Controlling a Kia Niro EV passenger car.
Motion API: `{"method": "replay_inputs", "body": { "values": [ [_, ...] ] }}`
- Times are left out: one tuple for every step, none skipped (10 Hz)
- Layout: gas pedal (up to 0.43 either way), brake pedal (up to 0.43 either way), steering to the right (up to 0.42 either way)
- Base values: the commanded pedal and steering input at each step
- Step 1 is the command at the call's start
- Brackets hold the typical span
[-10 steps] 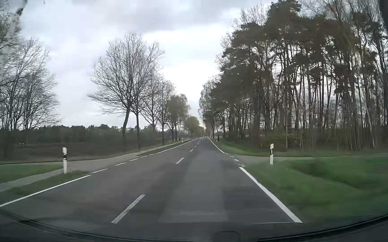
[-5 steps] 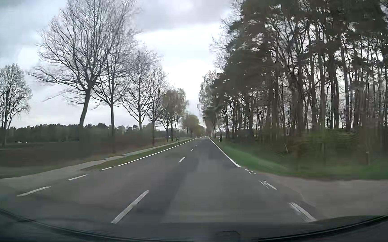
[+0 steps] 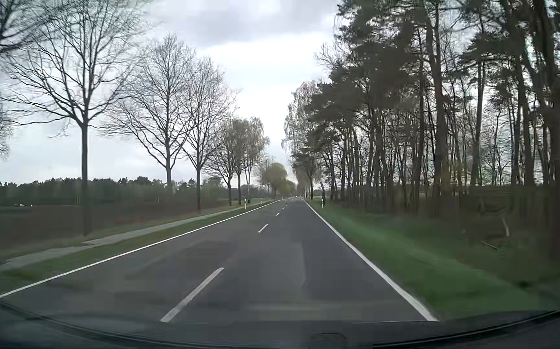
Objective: Follow the waypoints while adhering to traffic rules and regulations
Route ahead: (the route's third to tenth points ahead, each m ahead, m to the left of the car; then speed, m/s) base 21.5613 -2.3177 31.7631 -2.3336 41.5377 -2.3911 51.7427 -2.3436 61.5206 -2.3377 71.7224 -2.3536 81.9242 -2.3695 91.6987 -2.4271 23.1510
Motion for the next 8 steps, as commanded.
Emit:
{"method": "replay_inputs", "body": {
  "values": [
    [0.260,0.000,-0.003],
    [0.260,0.000,-0.003],
    [0.260,0.000,-0.003],
    [0.248,0.000,-0.003],
    [0.248,0.000,-0.003],
    [0.248,0.000,-0.004],
    [0.248,0.000,-0.004],
    [0.248,0.000,-0.004]
  ]
}}
